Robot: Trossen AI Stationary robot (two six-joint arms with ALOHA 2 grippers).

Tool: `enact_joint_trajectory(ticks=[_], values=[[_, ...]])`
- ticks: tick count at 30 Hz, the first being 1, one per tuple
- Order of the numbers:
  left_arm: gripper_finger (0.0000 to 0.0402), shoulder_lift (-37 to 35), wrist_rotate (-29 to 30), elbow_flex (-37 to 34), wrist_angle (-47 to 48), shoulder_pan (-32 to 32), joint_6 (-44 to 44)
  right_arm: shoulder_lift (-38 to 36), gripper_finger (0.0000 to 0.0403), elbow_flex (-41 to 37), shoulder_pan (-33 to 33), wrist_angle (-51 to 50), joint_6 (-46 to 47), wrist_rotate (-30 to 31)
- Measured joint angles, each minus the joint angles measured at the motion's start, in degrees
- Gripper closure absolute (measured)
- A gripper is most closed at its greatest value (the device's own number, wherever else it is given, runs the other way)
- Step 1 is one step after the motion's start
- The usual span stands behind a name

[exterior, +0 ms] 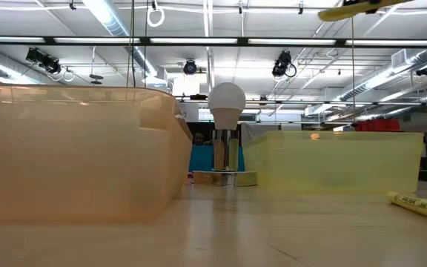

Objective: Pick & Place Markers
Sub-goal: Put the right yellow pen into the blue bin

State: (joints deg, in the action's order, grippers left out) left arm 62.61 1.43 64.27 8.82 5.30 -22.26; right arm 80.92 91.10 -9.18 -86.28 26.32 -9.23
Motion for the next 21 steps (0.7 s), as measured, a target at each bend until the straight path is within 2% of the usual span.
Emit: enact_joint_trajectory(ticks=[4,10,21], values=[[0.0115,0.0,0.0,0.0,0.0,0.0,-0.1,2.0,0.0398,2.7,6.7,-3.6,-6.4,0.4],[0.0115,0.0,0.0,0.0,0.0,0.0,-0.1,6.9,0.0398,7.1,15.0,-3.7,-16.0,0.2],[0.0115,0.0,0.0,0.0,0.0,0.0,0.4,20.1,0.0399,21.3,25.1,-3.7,-25.5,1.8]])
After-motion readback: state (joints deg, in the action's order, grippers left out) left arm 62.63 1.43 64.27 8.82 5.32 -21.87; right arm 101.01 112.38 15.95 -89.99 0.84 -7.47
